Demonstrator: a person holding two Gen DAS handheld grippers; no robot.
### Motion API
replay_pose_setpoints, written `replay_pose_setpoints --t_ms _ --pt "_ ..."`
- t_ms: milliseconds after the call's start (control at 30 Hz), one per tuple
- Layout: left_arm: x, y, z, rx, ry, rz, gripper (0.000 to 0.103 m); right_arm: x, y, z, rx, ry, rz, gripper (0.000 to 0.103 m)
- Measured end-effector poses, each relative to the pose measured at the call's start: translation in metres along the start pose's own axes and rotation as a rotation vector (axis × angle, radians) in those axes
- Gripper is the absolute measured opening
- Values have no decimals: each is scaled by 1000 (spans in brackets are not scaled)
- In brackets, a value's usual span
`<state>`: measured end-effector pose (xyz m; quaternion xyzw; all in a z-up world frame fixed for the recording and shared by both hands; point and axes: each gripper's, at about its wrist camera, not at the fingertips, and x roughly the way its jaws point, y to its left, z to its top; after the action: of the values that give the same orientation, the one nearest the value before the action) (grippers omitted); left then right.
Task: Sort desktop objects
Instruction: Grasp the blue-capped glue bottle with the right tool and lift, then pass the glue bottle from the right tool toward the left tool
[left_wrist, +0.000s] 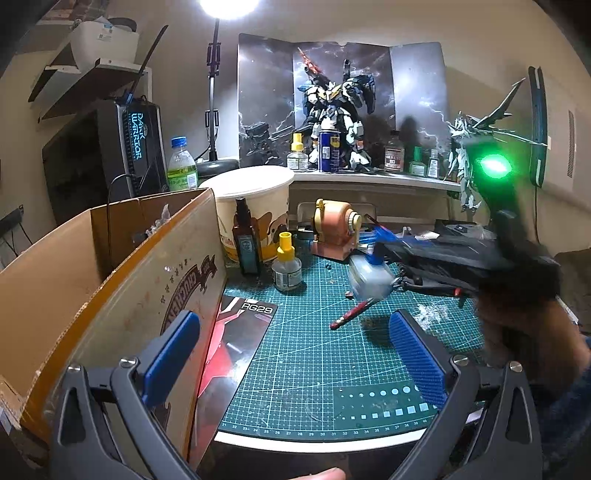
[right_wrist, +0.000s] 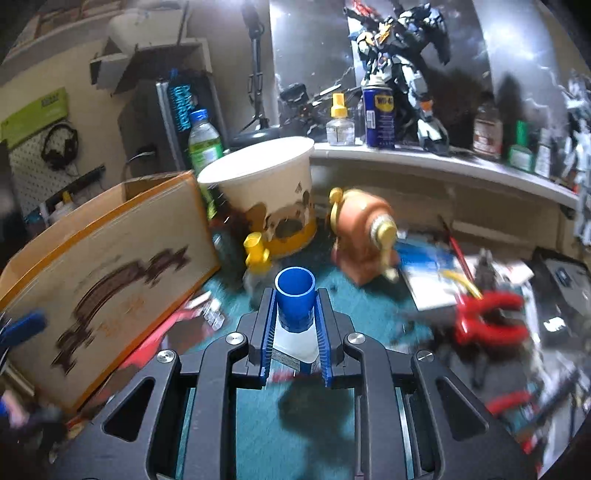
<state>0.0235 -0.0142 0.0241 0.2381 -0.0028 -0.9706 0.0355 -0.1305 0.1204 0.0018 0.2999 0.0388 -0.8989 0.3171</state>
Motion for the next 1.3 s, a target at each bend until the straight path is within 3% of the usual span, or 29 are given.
replay_pose_setpoints --t_ms 200,433,700,1300 --pt "-4 -8 -3 27 3 -11 103 -49 13 -49 10 66 1 19" --pt "-5 -23 -5 55 7 -24 103 -65 17 -86 47 53 -17 20" --pt "-6 -37 -10 69 21 -57 103 -74 27 -95 27 19 -49 20" --pt "-2 -34 -17 29 40 -34 103 -90 39 -111 15 -1 -126 20"
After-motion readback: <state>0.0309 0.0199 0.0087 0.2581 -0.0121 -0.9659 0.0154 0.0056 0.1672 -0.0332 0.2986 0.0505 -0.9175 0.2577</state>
